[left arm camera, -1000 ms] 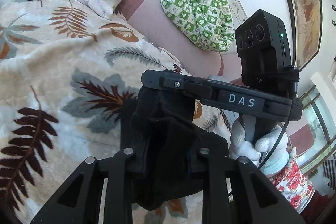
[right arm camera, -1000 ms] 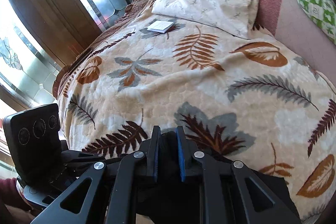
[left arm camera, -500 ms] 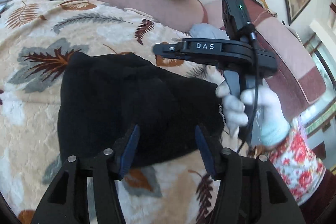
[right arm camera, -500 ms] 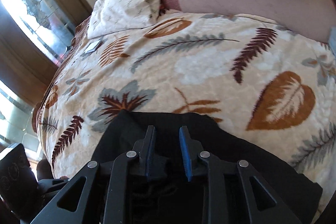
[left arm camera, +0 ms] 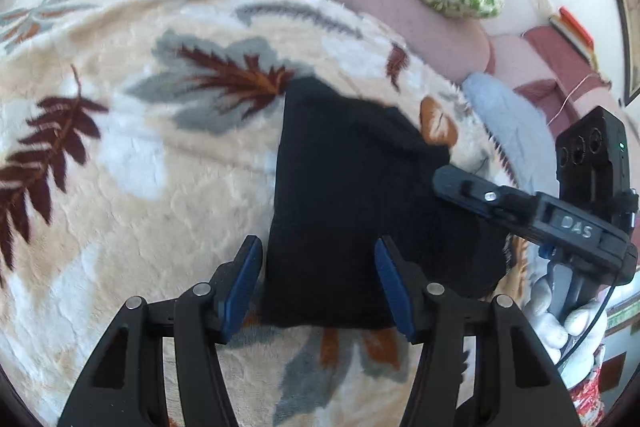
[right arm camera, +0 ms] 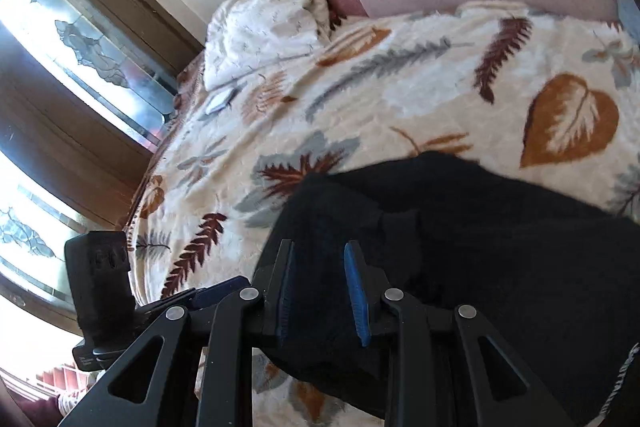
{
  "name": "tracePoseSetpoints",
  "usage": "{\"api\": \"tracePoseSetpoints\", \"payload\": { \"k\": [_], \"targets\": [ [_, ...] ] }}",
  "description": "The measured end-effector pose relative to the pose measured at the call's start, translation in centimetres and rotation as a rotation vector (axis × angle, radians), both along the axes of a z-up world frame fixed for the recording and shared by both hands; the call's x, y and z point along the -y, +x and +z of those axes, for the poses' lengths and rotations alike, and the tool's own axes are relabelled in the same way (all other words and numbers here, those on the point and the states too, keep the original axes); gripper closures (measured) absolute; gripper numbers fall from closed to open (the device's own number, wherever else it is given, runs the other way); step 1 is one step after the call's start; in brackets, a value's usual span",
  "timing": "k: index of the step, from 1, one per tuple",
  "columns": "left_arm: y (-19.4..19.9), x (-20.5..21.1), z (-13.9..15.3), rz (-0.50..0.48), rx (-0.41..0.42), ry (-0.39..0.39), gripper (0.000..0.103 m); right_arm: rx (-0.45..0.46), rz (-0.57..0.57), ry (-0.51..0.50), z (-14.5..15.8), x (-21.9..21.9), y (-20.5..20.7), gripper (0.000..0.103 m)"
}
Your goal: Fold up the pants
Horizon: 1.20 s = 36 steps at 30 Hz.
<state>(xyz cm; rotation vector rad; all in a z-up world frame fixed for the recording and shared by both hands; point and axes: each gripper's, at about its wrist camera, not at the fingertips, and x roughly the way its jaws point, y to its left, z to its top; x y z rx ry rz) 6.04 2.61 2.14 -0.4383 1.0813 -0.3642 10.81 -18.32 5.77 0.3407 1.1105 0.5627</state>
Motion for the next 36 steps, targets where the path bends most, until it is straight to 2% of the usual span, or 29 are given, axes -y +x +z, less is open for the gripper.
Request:
{"api": "tracePoseSetpoints", "payload": {
  "k": [1, 2, 4, 6, 8, 9, 12, 15, 18, 21, 24, 27, 30, 34, 36],
  "targets": [
    [-0.2, 0.3, -0.3, -0.007, 0.003, 0.009, 0.046, -0.028, -0.027, -0.037, -1.5, 0.4, -0.3, 0.074],
    [-0.1, 0.5, -0.4, -0.008, 0.021, 0.021, 0.045, -0.037, -0.045, -0.066, -2.4, 0.6, -0.5, 0.081],
    [-0.3, 0.8, -0.5, -0.024, 0.044, 0.042, 0.044, -0.042, -0.069, -0.023, -3.3, 1.6, -1.0, 0.082],
    [-0.1, 0.6, -0.7, -0.024, 0.044, 0.024, 0.044, -0.055, -0.084, -0.021, -2.9, 1.8, -1.0, 0.082],
    [-0.1, 0.2, -0.9, -0.016, 0.044, -0.007, 0.044, -0.015, -0.084, -0.074, -1.4, 1.1, -0.7, 0.078],
    [-0.2, 0.2, -0.9, -0.014, 0.048, -0.016, 0.044, 0.016, -0.077, -0.107, -0.5, 0.4, -0.4, 0.075],
    [-0.8, 0.3, -1.0, -0.016, 0.061, -0.040, 0.045, 0.063, -0.025, -0.138, 1.3, -2.0, 1.3, 0.075],
    [-1.3, 0.2, -1.1, -0.013, 0.069, -0.061, 0.045, 0.087, 0.044, -0.192, 1.8, -5.5, 3.7, 0.075],
    [-1.4, 0.0, -1.2, -0.005, 0.061, -0.084, 0.049, 0.007, 0.129, -0.284, -0.5, -9.6, 6.5, 0.078],
    [-1.8, -0.5, -1.4, -0.013, 0.034, -0.116, 0.051, -0.053, 0.147, -0.415, -3.6, -12.7, 9.1, 0.078],
    [-2.8, -1.2, -1.0, -0.032, 0.012, -0.143, 0.051, 0.007, 0.112, -0.405, -2.4, -12.6, 9.9, 0.077],
    [-4.1, -2.1, -0.5, -0.038, -0.001, -0.155, 0.051, 0.084, 0.075, -0.366, 0.4, -10.7, 8.4, 0.076],
    [-5.0, -3.0, -0.1, -0.016, 0.009, -0.139, 0.050, 0.142, 0.046, -0.378, 2.1, -7.6, 4.7, 0.076],
    [-5.2, -3.5, 0.0, 0.007, 0.010, -0.133, 0.050, 0.132, 0.007, -0.405, 1.4, -3.8, -0.5, 0.076],
    [-5.4, -3.4, 0.0, 0.007, 0.006, -0.126, 0.050, 0.114, 0.001, -0.421, 0.0, -2.6, -2.7, 0.076]
  ]
}}
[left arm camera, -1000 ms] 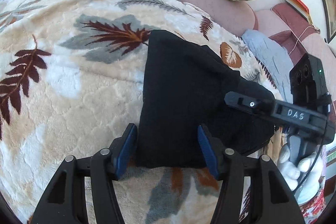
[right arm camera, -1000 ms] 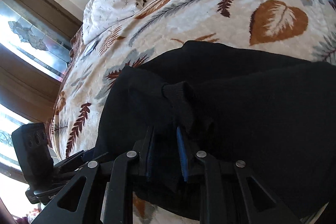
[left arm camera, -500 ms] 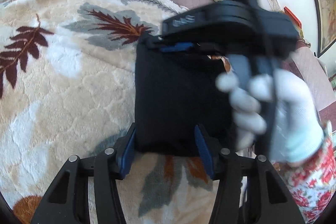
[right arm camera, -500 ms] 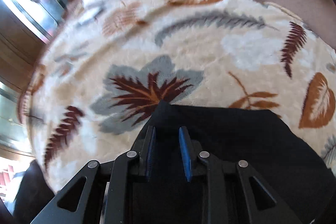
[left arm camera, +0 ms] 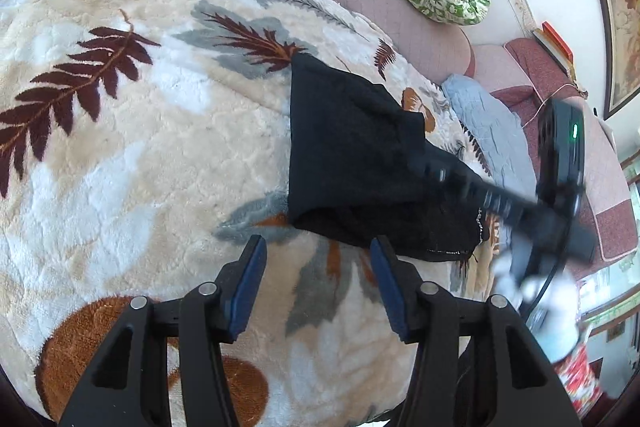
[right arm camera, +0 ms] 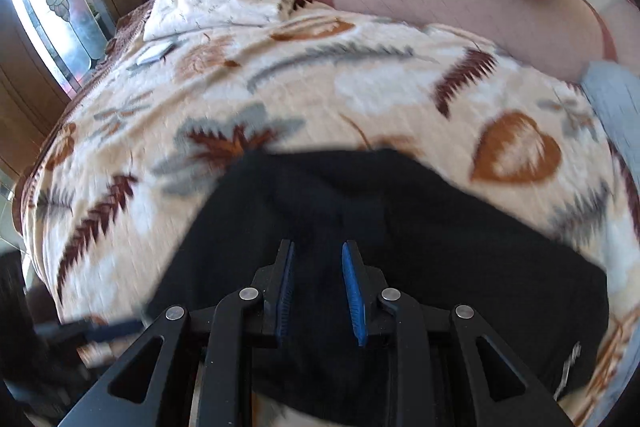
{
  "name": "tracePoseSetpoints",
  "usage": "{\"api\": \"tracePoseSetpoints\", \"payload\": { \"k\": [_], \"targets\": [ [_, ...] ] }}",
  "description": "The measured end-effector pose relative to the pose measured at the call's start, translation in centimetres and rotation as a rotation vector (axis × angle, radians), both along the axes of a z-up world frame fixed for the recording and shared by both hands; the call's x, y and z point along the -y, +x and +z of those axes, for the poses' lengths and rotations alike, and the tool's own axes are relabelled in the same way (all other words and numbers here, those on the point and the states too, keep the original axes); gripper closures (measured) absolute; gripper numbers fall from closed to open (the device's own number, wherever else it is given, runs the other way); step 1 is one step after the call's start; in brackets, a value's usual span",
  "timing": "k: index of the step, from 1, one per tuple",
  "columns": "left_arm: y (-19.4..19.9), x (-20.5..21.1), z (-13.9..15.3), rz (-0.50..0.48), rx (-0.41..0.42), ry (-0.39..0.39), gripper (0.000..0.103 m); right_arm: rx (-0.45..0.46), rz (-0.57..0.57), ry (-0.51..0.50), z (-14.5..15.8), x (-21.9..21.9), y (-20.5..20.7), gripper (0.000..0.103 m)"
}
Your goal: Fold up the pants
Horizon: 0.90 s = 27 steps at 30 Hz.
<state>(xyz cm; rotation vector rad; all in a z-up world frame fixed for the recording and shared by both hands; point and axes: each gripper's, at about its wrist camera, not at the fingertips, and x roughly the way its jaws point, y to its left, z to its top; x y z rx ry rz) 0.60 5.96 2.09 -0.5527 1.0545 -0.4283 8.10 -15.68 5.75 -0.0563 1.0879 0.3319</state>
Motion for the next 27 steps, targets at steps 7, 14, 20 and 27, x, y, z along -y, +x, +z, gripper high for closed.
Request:
{"api": "tracePoseSetpoints", "payload": {
  "k": [7, 14, 20, 27],
  "targets": [
    [-1.0, 0.5, 1.1, 0.008, 0.019, 0.067, 0.049, -0.048, -0.137, 0.185, -2.0, 5.4, -3.5, 0.065],
    [-1.8, 1.4, 1.8, -0.010, 0.032, 0.119, 0.047, 0.017, -0.241, 0.173, -0.8, 9.2, -7.2, 0.064],
    [-1.8, 3.6, 3.1, -0.068, 0.075, 0.183, 0.047, 0.054, -0.406, 0.253, -0.3, 15.4, -10.2, 0.062],
    [0.4, 6.9, 5.2, -0.144, 0.109, 0.236, 0.047, 0.081, -0.605, 0.370, -1.2, 21.1, -12.1, 0.047]
  ]
}}
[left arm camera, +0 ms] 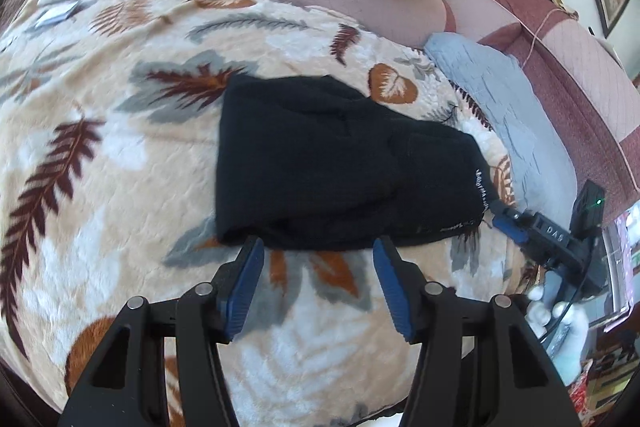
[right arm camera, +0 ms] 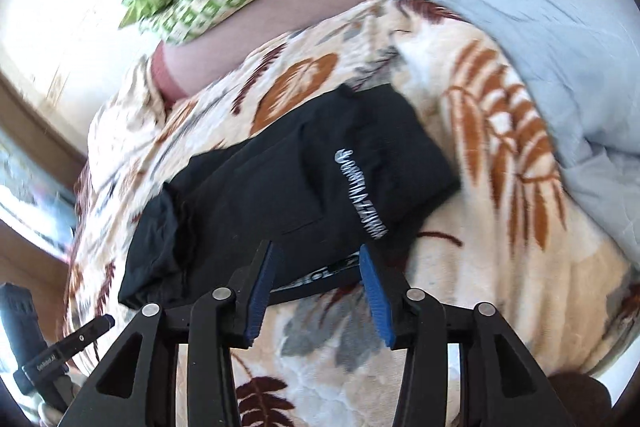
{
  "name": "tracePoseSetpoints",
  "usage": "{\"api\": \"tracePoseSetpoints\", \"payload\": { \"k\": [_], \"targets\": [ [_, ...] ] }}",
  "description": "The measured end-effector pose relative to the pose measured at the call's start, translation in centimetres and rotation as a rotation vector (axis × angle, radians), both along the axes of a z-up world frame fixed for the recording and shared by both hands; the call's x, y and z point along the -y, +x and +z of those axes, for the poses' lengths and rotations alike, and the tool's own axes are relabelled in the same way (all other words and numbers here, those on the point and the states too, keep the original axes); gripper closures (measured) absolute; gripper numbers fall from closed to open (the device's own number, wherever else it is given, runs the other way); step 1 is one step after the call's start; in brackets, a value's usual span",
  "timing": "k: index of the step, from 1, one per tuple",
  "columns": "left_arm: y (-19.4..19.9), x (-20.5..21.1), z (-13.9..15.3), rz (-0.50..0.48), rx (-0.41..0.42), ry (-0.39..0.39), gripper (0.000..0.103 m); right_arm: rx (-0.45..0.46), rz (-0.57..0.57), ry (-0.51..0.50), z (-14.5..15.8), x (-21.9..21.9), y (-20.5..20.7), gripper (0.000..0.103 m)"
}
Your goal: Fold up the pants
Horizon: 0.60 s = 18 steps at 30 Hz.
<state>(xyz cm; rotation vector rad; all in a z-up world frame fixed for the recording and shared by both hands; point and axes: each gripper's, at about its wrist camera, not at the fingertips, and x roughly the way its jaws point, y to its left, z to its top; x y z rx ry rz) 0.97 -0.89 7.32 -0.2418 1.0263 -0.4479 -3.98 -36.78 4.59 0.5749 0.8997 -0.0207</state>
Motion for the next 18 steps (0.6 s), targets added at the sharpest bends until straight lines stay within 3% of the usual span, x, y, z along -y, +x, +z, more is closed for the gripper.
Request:
{"api": "tracePoseSetpoints", "payload": {
  "k": [2, 9, 18],
  "targets": [
    [1.1, 1.7, 1.4, -0.036, 0.031, 0.015, 0.046, -0.001, -0.036, 0.023, -0.5, 0.8, -0.1, 0.042],
    [6.3, 10.7, 4.7, -0.203, 0.124, 0.050, 0.041, 0.008, -0.083, 0.089, -2.4, 2.6, 0.3, 0.041],
    [12.7, 25.5, 3.0, -0.471, 0.118, 0.141, 0.041, 0.033, -0.084, 0.184, -4.3, 3.6, 1.7, 0.039]
  ]
}}
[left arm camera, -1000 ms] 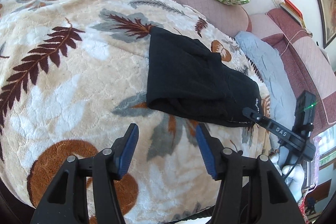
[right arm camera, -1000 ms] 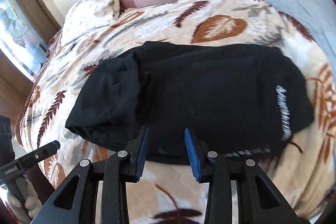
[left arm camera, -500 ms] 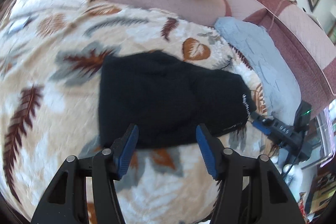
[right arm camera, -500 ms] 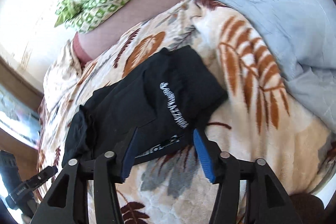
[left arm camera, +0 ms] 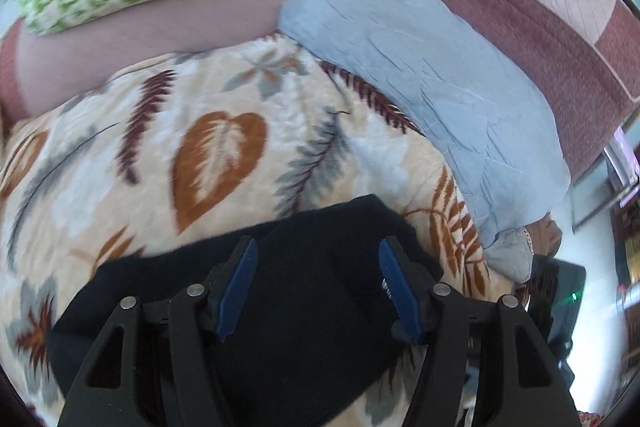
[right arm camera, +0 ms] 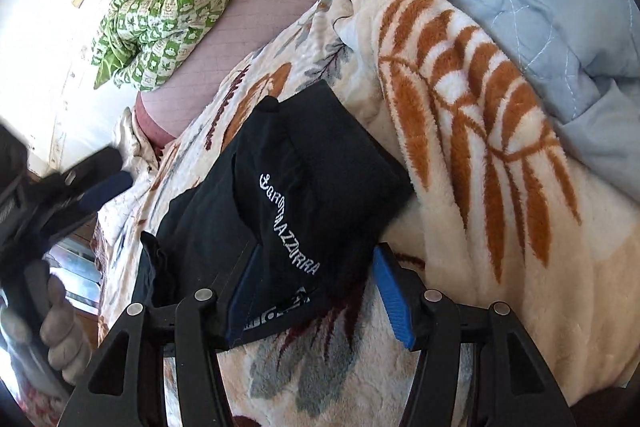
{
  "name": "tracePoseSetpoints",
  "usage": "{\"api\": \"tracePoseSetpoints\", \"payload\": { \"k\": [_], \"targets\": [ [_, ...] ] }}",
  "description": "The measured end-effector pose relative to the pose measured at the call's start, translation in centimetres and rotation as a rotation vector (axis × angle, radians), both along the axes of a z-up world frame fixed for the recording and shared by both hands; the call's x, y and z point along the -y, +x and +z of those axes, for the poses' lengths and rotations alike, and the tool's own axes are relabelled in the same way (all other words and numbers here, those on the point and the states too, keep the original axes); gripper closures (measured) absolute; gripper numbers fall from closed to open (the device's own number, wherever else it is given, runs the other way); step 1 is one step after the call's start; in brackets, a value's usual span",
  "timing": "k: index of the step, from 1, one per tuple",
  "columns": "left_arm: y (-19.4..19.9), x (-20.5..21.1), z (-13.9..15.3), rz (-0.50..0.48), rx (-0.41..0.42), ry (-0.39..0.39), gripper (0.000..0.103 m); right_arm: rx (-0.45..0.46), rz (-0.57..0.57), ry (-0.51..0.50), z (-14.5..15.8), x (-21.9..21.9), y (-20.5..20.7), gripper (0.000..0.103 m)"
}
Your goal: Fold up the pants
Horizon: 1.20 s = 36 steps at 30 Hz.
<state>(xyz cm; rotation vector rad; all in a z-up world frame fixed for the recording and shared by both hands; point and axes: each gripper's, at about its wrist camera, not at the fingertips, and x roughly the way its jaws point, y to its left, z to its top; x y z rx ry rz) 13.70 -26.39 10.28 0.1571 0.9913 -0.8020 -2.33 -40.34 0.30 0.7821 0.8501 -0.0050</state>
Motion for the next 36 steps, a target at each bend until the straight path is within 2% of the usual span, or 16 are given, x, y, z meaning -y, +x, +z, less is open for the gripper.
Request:
{"api": "tracePoseSetpoints", "payload": {
  "k": [3, 7, 11, 14, 16, 17, 18, 19, 20, 21, 23, 26, 32, 36],
  "targets": [
    [1.5, 3.7, -1.6, -0.072, -0.042, 0.026, 0.041, 0.022, 0.006, 0.019, -0.2, -0.1, 0.6, 0.030],
    [3.0, 7.7, -3.7, -0.131, -0.084, 0.055, 0.041, 0.032, 0.020, -0.020, 0.0, -0.8, 1.2, 0.025],
    [3.7, 10.4, -5.7, -0.172, -0.116, 0.113, 0.041, 0.045, 0.021, -0.009, 0.0, -0.6, 1.2, 0.025],
    [3.3, 11.9, -7.1, -0.202, -0.121, 0.174, 0.041, 0.045, 0.034, -0.037, 0.1, -0.9, 1.2, 0.025],
    [2.7, 12.8, -7.8, -0.220, -0.108, 0.222, 0.041, 0.043, 0.041, -0.064, 0.2, -1.3, 1.3, 0.028],
    [2.3, 13.1, -8.0, -0.231, -0.092, 0.251, 0.042, 0.039, 0.041, -0.068, 0.2, -1.2, 1.2, 0.035],
    [1.8, 13.3, -7.9, -0.245, -0.070, 0.264, 0.059, 0.032, 0.034, -0.065, 0.2, -1.1, 1.2, 0.050],
    [1.4, 13.2, -7.7, -0.257, -0.046, 0.275, 0.080, 0.023, 0.028, -0.052, 0.0, -0.9, 1.2, 0.057],
    [1.1, 13.0, -7.5, -0.263, -0.040, 0.277, 0.080, 0.023, 0.023, -0.025, -0.2, -0.5, 1.0, 0.063],
    [1.0, 12.7, -7.1, -0.267, -0.040, 0.259, 0.084, 0.030, 0.017, 0.000, -0.2, -0.2, 0.8, 0.071],
    [1.0, 11.2, -6.1, -0.255, -0.056, 0.203, 0.086, 0.051, 0.021, 0.014, 0.1, -0.2, 0.5, 0.077],
    [1.2, 8.7, -4.4, -0.218, -0.081, 0.120, 0.087, 0.097, 0.051, -0.028, 1.5, -1.2, 0.2, 0.083],
    [0.5, 3.0, -0.3, -0.153, -0.065, 0.009, 0.087, 0.167, 0.139, -0.033, 4.3, -3.5, -0.2, 0.086],
    [1.0, -1.5, 1.3, -0.085, -0.082, -0.072, 0.087, 0.200, 0.213, -0.051, 7.3, -6.1, 0.4, 0.087]
  ]
}}
